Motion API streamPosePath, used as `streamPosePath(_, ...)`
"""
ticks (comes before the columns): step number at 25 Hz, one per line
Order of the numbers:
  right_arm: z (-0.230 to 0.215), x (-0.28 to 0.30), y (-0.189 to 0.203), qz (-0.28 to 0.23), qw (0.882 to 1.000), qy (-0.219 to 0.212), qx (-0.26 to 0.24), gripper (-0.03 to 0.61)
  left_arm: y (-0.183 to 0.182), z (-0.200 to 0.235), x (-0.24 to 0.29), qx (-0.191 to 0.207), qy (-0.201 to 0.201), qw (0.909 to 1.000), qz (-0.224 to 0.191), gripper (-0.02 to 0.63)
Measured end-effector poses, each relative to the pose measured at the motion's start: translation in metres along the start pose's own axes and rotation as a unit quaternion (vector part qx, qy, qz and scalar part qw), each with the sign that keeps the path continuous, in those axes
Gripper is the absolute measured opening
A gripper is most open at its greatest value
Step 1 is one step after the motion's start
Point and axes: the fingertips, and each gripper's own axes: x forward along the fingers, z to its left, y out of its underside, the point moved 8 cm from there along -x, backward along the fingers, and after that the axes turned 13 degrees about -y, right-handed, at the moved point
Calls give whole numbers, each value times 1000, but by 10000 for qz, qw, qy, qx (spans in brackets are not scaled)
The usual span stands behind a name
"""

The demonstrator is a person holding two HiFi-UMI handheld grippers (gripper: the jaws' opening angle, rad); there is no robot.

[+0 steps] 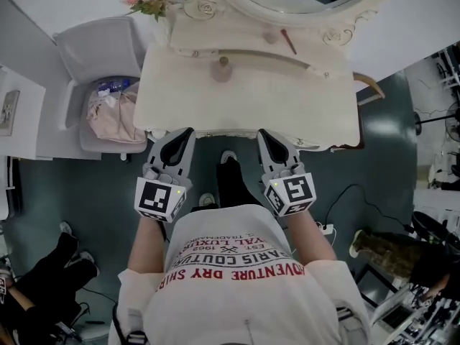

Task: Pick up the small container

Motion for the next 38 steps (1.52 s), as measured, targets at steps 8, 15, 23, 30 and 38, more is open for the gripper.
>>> streamPosePath(8,-107,62,-13,14,10000,-47,17,-2,-5,9,121,210,84,9994,270,6)
streamPosePath(15,-182,106,-15,99,9993,-343,-60,-2,0,22,205,31,55,10000,37,6)
streamPosePath(23,-215,140,5,219,9967,-786,20,-2,41,15,253,145,206,9996,108,6)
streamPosePath(30,-228,165,25,457,9946,-924,107,-2,83,20,290,-109,58,9995,295,154)
streamPosePath(38,-232,182,40,615,9932,-982,74,-2,108,22,319,25,199,9992,351,256)
